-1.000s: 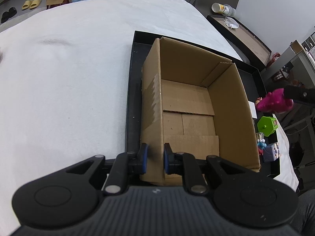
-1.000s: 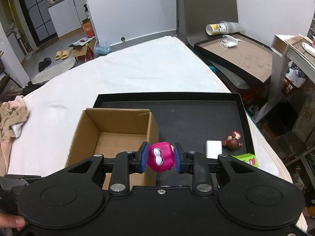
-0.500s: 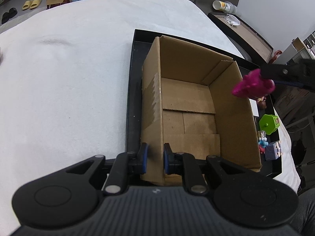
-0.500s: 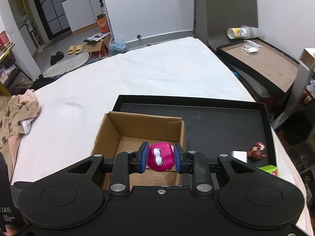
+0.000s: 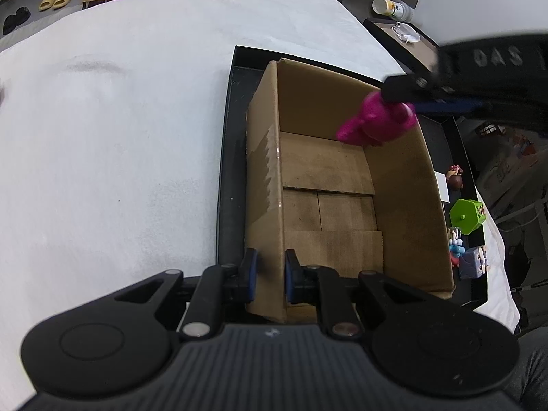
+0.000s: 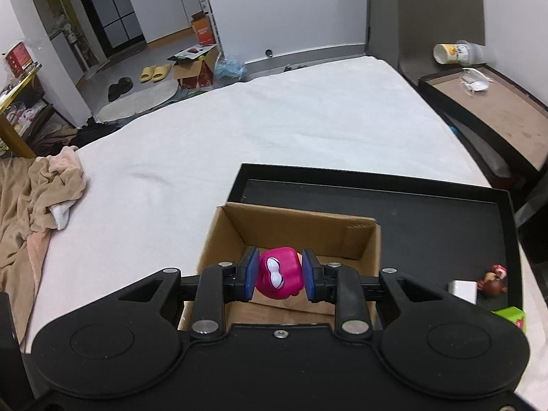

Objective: Organize rigid objects
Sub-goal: 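Carry the pink figure into the box and open the right gripper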

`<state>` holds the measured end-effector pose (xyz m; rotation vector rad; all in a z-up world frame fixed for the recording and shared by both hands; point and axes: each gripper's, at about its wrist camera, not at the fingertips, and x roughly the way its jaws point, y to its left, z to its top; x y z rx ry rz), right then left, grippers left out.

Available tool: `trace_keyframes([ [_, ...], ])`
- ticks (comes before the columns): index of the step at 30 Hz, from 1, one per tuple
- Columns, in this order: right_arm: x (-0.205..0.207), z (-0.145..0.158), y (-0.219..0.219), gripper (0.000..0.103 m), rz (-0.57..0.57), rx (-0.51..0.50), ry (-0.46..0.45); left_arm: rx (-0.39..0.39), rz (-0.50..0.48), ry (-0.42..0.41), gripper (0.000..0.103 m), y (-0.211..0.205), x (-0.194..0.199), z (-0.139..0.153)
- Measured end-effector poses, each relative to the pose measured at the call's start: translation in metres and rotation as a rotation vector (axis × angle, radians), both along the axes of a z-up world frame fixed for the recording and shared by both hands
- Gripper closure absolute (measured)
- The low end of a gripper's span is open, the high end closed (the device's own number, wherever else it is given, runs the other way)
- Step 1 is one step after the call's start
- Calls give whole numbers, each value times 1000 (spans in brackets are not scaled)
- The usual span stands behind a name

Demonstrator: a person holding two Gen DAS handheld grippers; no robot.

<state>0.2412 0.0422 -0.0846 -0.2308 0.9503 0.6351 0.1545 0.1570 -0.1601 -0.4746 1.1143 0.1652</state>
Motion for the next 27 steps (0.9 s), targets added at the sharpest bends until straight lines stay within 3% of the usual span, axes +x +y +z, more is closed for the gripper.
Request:
trace_keyframes([
  [10,5,2,11,65,16,33,38,10,-10,10,88,-1,3,0],
  [17,-1,3,-6,56,-2,20,38,17,-9,9,88,-3,3,-1],
  [21,-8,6,-22,45,-18,12,16,22,-11,11,88,-4,4,-1],
  [27,-12,6,-47,39,-49,-12,-6,39,-13,11,88,-6,4,0],
])
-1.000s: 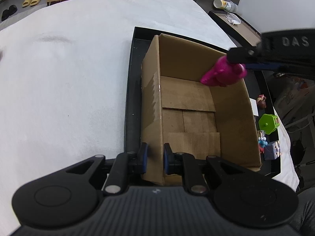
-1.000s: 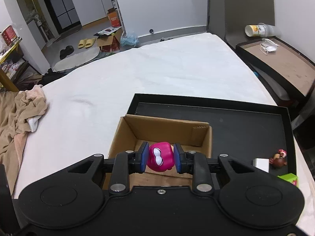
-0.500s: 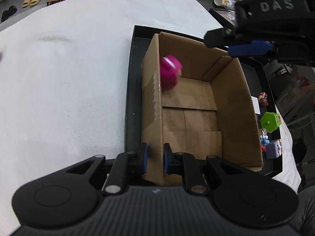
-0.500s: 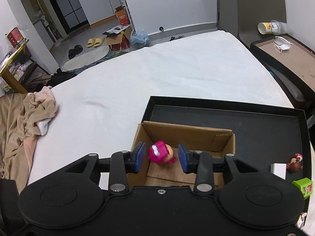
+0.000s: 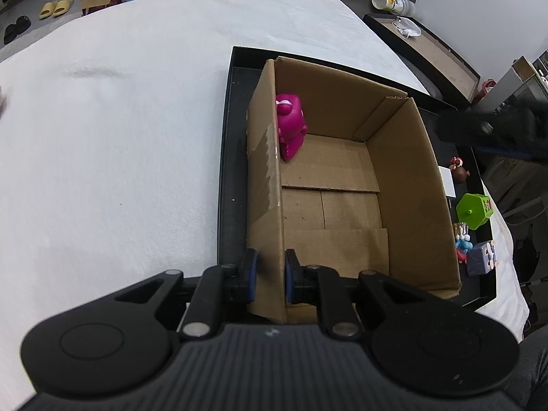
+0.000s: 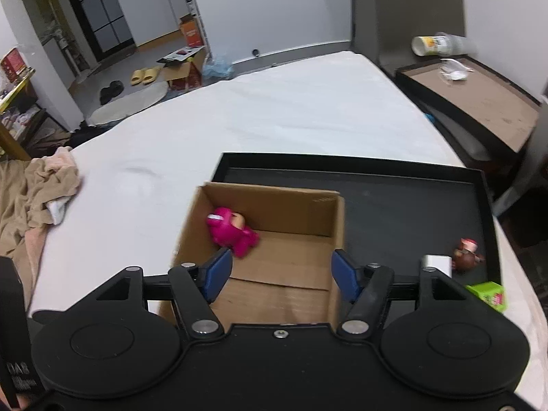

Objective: Organize rigid objects
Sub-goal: 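Carry the pink figure into the box and open the right gripper, then move the right gripper to the lavender cube figure and grasp it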

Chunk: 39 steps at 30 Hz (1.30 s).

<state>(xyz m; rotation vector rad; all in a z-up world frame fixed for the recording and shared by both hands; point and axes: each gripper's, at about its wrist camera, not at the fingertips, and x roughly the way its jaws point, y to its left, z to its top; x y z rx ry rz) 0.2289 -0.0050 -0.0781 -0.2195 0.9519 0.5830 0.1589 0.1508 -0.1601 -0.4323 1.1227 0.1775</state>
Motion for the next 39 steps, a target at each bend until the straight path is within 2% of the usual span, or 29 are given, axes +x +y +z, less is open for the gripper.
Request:
trace_keyframes([
  [20,0,-14,-98,37,-191,-15,4,41,17,28,88,-9,0,0],
  [30,7,-32,-148,37,-276,-52,66,51,42,42,88,-12,2,-3],
  [39,15,-41,-191,37,-368,-17,120,62,69,52,88,-14,2,-2],
])
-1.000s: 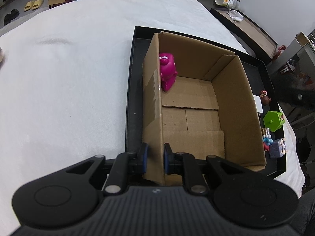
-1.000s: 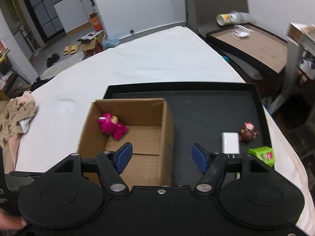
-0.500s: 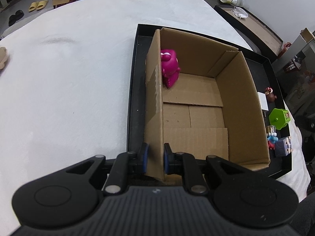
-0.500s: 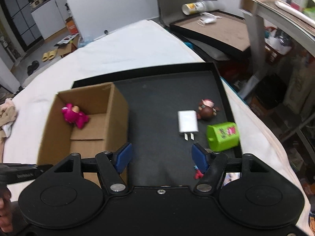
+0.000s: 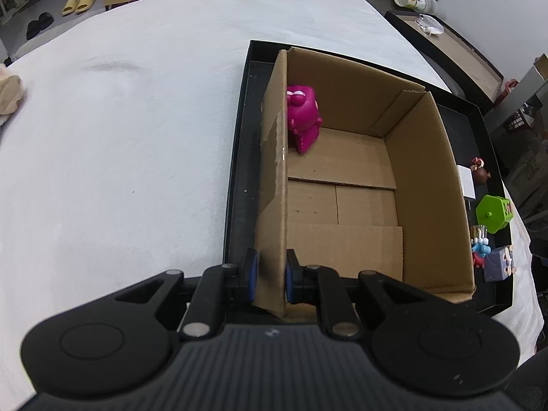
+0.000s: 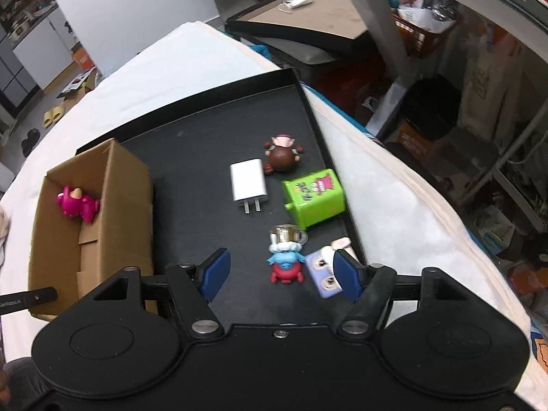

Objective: Organize rigid objects
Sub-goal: 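Move the right gripper to the lavender cube figure and grasp it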

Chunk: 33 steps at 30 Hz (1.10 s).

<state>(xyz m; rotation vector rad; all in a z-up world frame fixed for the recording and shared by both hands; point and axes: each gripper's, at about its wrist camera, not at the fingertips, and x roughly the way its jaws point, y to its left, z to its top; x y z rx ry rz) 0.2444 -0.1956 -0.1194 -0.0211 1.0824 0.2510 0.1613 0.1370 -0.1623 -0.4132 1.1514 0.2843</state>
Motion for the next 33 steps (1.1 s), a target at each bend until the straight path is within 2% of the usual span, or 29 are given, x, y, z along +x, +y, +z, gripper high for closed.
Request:
trace_keyframes([
  [8,10,-18,-28,37,-103,41,61,0,30,6,88,0,1,0],
  [18,23,-43,-52,35,-244,140,136,17,24,20,88,-3,3,-1],
  [25,29,-61,-55,35,-288,185,182,31,11,27,88,-4,4,-1],
  [33,37,-74,-51,36,-299,205,177,37,-4,44,88,-6,6,-5],
])
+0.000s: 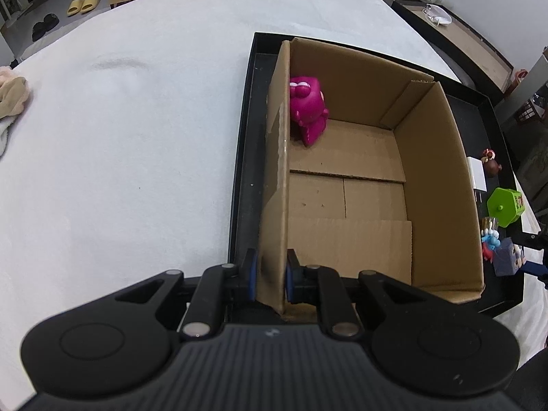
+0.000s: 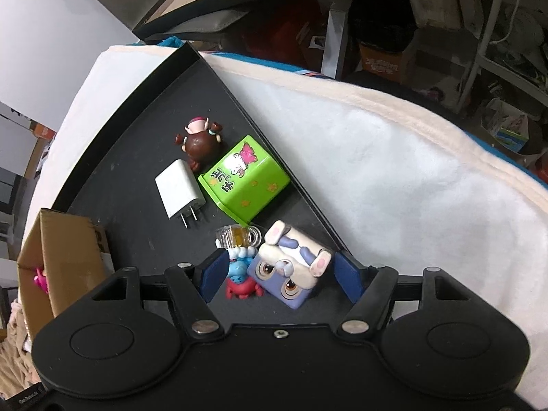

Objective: Organize rigid objects
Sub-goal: 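Move the right gripper to the lavender cube figure and grasp it, then carry the lavender cube figure into the box and release it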

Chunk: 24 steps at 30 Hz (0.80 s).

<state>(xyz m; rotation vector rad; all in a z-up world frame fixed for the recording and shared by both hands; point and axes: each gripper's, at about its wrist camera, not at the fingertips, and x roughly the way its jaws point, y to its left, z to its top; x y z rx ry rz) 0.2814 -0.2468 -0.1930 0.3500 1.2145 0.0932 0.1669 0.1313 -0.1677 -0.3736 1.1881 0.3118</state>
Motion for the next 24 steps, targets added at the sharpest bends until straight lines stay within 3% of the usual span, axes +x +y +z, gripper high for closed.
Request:
trace_keyframes([
  [5,4,-8,3,47,0,-30,10,1,-1,4,88,1,1,-1],
  [15,1,-4,17,58,85,-109,-4,-3,-3,-2,88,1,-1,-1],
  [24,-6,18,25,58,125,-118,-48,-4,0,-17,88,2,-4,3],
])
